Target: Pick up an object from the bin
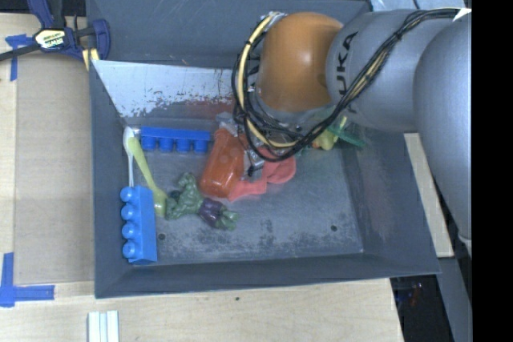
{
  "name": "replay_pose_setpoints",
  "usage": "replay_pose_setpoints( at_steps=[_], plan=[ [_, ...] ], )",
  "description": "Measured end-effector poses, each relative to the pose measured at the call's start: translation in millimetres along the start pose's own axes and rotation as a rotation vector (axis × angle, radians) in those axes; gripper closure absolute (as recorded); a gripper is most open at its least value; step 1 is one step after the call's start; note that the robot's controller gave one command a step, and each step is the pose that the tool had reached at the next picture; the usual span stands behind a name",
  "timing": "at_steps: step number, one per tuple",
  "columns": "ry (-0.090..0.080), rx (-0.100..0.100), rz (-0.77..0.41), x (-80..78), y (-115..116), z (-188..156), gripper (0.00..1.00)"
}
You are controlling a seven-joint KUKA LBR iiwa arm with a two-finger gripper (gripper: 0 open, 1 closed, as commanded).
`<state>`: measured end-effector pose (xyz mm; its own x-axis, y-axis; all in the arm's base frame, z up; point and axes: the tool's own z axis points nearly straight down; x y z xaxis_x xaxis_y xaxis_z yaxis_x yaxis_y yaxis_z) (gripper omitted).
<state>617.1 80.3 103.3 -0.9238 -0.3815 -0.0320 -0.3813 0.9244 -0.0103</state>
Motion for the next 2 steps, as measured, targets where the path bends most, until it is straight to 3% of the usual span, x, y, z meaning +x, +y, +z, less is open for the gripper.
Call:
replay_pose_setpoints(
  at_steps=[2],
  plan=[
    [-0.007,0.002,0.003,-4.6,-1.5,-83.3,1.00]
  ],
)
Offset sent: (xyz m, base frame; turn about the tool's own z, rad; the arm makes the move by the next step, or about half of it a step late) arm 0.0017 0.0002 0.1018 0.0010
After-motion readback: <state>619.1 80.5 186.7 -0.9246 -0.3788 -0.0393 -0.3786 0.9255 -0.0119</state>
